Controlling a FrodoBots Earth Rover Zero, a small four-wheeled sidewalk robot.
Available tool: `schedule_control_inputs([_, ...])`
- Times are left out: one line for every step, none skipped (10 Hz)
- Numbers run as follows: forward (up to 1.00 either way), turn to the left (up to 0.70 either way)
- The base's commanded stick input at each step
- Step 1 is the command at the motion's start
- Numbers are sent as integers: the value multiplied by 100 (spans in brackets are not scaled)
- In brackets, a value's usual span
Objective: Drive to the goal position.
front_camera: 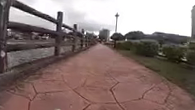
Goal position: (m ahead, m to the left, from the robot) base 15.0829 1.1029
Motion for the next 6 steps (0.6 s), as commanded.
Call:
schedule_control_inputs([70,0])
schedule_control_inputs([70,0])
schedule_control_inputs([70,0])
schedule_control_inputs([70,0])
schedule_control_inputs([70,0])
schedule_control_inputs([70,0])
